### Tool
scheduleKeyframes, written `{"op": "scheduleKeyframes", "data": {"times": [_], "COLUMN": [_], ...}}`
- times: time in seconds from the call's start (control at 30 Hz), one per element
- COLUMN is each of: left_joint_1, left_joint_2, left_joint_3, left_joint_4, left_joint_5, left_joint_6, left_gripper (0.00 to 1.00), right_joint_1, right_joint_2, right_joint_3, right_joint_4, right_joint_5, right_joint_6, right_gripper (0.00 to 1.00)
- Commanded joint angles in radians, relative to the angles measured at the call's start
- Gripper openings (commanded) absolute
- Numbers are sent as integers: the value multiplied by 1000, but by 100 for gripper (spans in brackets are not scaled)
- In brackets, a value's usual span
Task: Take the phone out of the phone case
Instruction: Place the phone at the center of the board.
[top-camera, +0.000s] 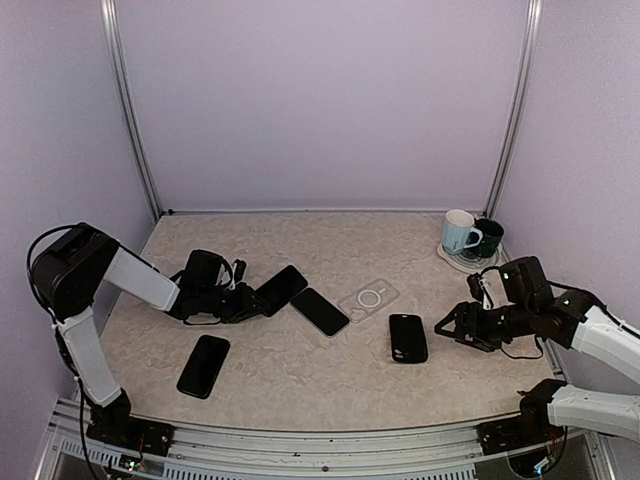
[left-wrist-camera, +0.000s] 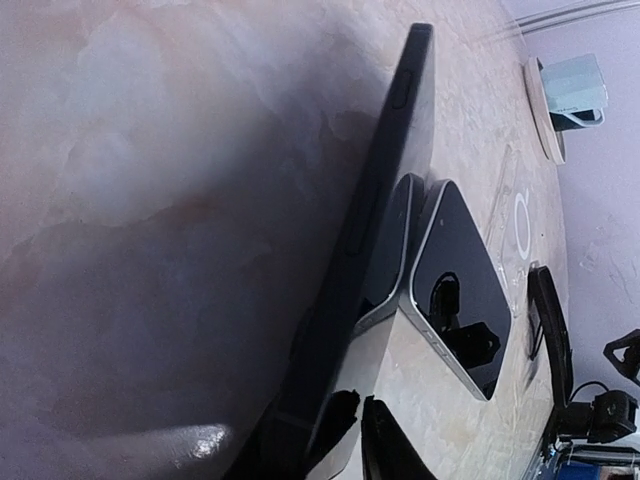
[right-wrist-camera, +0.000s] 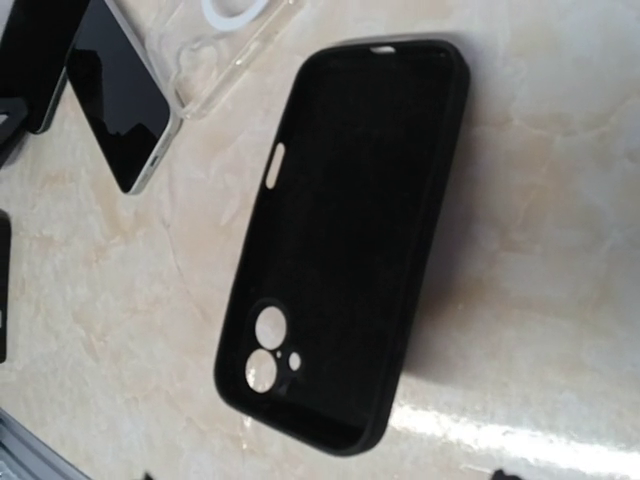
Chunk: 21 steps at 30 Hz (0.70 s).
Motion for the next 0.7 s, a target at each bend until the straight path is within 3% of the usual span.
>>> {"op": "scheduleKeyframes", "data": {"times": [0.0,0.27,0.63,0.67], "left_joint_1": [-27,-63,-145,-154], "left_joint_2": [15,-66,-343,-369], "left_joint_3": [-42,-30,-19,-24], "left_joint_4": [-122,-230,-593,-630], "left_joint_5": [-83,-232,-545,-579], "left_joint_6": [25,51,93,85], "left_gripper": [31,68,87,93], "right_joint_1": [-6,-5,-5,-6], "right_joint_2": [-17,-43,-41,-40], "right_joint_3": [-7,8,44,49], "right_joint_4": [-21,-41,-25,-21], "right_joint_5": [-16,-12,7,8], "right_joint_6": [14,15,-14,-16], "right_gripper": [72,77,94,95]}}
